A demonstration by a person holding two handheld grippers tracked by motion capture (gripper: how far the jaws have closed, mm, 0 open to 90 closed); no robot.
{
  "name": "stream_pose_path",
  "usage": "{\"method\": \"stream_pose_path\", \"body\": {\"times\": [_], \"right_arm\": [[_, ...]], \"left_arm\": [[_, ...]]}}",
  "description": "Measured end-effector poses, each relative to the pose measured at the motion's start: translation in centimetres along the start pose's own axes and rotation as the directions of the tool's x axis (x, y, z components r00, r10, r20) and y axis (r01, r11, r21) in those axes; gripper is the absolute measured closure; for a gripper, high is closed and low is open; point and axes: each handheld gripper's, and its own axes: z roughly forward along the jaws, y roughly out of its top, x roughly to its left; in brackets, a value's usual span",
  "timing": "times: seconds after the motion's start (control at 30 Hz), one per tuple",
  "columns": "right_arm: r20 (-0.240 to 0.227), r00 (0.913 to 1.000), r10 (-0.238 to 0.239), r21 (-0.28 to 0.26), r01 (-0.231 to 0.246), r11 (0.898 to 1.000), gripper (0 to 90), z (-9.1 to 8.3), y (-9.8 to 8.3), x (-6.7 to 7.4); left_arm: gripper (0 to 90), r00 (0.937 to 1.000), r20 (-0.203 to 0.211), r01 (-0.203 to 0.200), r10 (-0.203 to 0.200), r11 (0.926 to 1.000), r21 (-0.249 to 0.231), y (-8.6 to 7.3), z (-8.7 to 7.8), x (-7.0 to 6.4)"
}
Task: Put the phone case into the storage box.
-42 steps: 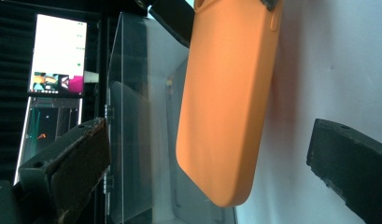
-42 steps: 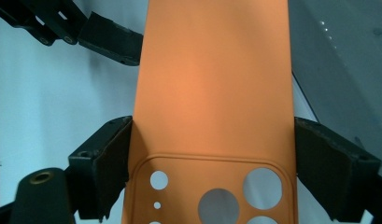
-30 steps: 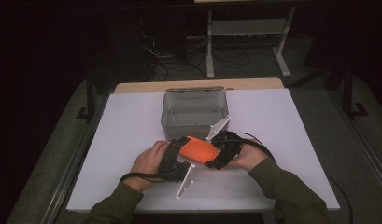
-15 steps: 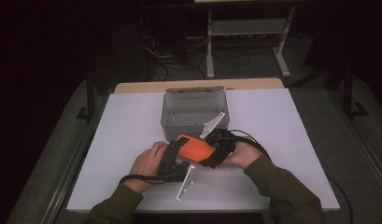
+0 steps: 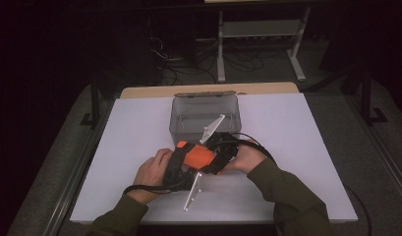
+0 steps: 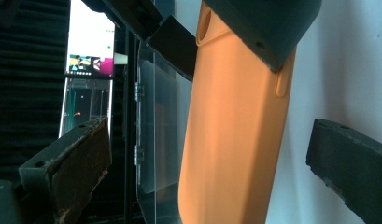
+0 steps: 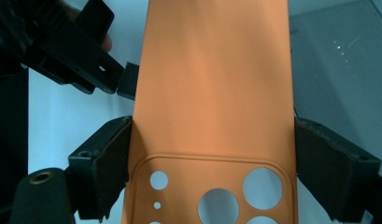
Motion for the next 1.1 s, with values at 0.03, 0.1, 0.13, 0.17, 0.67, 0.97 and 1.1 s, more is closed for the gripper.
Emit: {"method": "stream_pose_path", "body": {"times": [0.03, 0.1, 0.13, 0.17, 0.67, 0.97, 1.1], "right_arm": [[-0.001, 1.0, -0.001, -0.005, 0.001, 1.0, 15.2, 0.07, 0.07, 0.0], [-0.004, 1.0, 0.001, 0.005, -0.001, 1.0, 15.2, 0.17, 0.06, 0.1], [-0.004, 1.0, -0.007, 0.004, 0.007, 1.0, 15.2, 0.23, 0.04, 0.09], [-0.007, 1.0, -0.007, 0.004, 0.007, 1.0, 15.2, 0.24, 0.02, 0.11], [-0.005, 1.0, -0.005, 0.001, 0.005, 1.0, 15.1, 0.07, -0.18, 0.01], [-0.001, 1.0, 0.007, -0.003, -0.007, 1.0, 15.2, -0.13, -0.28, -0.16], [-0.002, 0.9999, 0.011, -0.01, -0.011, 1.0, 15.2, -0.27, -0.32, -0.24]], "left_arm": [[0.0, 1.0, -0.002, 0.002, -0.002, 1.0, 0.002, -0.04, 0.01, -0.03], [0.0, 0.9999, -0.011, 0.001, -0.001, 1.0, 0.008, -0.11, 0.05, -0.08], [0.0, 0.9999, -0.012, -0.001, 0.001, 0.9999, 0.011, -0.13, 0.04, -0.07], [0.0, 0.9999, -0.013, -0.001, 0.001, 0.9999, 0.012, -0.13, 0.06, -0.08], [7.7, 0.9981, -0.039, -0.045, 0.047, 0.9978, 0.049, 0.3, -0.09, -0.34], [14.1, 0.9965, -0.062, -0.052, 0.056, 0.9967, 0.062, 0.56, -0.03, -0.64], [16.5, 0.9958, -0.072, -0.052, 0.056, 0.9967, 0.063, 0.66, 0.13, -0.89]]}}
